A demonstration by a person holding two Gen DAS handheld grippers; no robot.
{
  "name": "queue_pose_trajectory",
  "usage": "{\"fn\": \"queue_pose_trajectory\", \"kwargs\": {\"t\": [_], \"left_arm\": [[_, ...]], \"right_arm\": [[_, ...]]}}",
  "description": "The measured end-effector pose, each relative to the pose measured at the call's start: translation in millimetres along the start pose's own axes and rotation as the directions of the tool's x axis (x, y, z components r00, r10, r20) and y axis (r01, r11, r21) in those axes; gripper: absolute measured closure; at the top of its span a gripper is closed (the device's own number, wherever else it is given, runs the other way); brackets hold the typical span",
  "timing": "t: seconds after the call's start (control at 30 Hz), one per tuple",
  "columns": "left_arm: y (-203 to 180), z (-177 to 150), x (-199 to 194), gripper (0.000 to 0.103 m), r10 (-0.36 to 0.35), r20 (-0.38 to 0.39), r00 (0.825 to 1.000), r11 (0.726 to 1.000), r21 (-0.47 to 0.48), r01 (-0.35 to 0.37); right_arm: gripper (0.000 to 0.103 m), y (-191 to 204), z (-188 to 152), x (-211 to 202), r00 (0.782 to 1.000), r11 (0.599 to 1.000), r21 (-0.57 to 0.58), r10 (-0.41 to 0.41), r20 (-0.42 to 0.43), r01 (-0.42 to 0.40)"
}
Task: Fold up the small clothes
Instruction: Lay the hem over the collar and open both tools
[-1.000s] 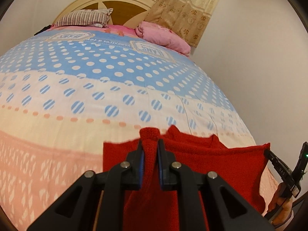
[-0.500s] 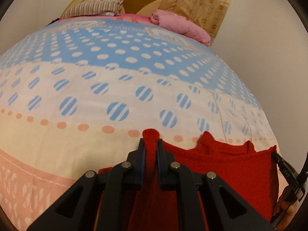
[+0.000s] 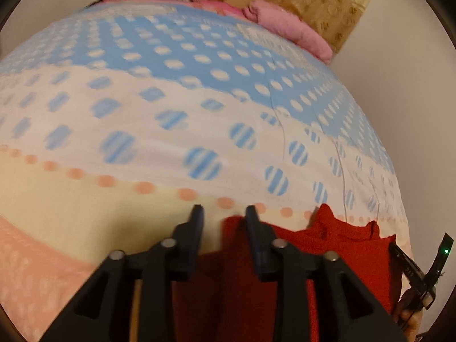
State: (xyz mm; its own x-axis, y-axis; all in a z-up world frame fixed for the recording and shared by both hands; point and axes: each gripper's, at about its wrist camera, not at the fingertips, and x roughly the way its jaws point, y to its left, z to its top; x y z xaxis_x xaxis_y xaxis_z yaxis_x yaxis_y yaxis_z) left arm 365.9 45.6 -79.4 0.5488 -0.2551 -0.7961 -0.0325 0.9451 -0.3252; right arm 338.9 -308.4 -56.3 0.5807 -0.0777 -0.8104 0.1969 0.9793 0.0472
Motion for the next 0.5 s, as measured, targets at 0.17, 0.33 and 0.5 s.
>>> {"fn": "queue_pose_trajectory", "kwargs": {"t": [0.17,0.33,0.5], "left_arm": [[1.5,-17.4,-50.9,0.061,0.064,0.067,0.996,0.988,0.140,-0.073],[-7.8,-60.7,-84.9,0.040,0.034,0.093,0.995,0.972,0.228,-0.054],[-29.8,-110.6,-101.2,0.040,0.017,0.117,0.993,0.962,0.270,-0.048]], "right_arm": [[0.083,-45.5,-4.8,-59.6,0.961,0.951,0.214,0.180,0.208,-0.225],[0.083,-67.4,-40.4,-118.5,0.942,0.922,0.295,0.161,0.293,-0.249],[0.083,-27.9,-90.0,-144.9,0.974,0.983,0.129,0.103,0.201,-0.130]]}}
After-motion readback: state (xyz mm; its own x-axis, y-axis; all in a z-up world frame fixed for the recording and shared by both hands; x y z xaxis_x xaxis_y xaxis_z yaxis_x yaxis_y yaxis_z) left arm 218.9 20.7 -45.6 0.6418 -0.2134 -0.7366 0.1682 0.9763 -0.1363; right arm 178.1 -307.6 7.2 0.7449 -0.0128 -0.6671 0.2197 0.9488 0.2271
